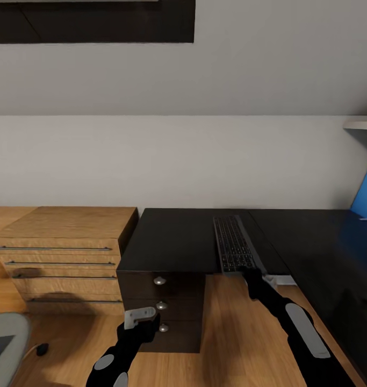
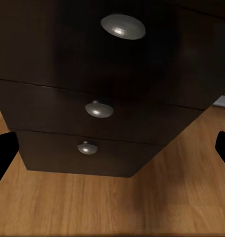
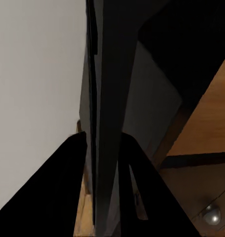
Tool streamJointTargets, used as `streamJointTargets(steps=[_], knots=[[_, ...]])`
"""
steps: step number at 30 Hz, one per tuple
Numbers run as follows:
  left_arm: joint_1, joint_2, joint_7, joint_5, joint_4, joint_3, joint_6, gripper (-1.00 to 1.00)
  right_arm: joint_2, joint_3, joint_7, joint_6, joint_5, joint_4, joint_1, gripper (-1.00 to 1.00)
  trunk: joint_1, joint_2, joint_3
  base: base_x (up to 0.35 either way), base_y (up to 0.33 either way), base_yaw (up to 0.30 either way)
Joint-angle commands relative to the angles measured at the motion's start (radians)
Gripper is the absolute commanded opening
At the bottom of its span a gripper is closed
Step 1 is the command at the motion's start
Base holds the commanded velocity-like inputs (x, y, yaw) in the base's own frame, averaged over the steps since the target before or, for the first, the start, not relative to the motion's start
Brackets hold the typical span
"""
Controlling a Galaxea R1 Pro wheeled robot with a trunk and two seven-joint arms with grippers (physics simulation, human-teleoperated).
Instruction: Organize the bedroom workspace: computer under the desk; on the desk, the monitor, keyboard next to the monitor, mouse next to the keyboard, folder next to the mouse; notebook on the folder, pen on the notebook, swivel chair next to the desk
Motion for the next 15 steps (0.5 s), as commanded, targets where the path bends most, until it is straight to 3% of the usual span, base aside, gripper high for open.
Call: streamJointTargets(steps=[1, 7, 15], knots=[[-0.001, 0.0, 0.009, 0.011, -0.002, -0.002, 0.003, 1.0, 0.0, -0.001, 0.023, 0.005, -0.006, -0.001, 0.0, -1.0, 0.0, -0.001, -0.001, 0.0, 0.0, 0.0], [-0.001, 0.0, 0.009, 0.011, -0.003, -0.003, 0.003, 1.0, 0.0, 0.0, 0.119, 0.004, -0.004, -0.004, 0.003, -1.0, 0.0, -0.001, -0.001, 0.0, 0.0, 0.0], [-0.001, -0.001, 0.009, 0.011, -0.003, -0.004, 0.004, 1.0, -0.006, -0.001, 0.135, 0.009, -0.001, -0.005, 0.004, -1.0, 0.0, -0.001, -0.001, 0.0, 0.0, 0.0]])
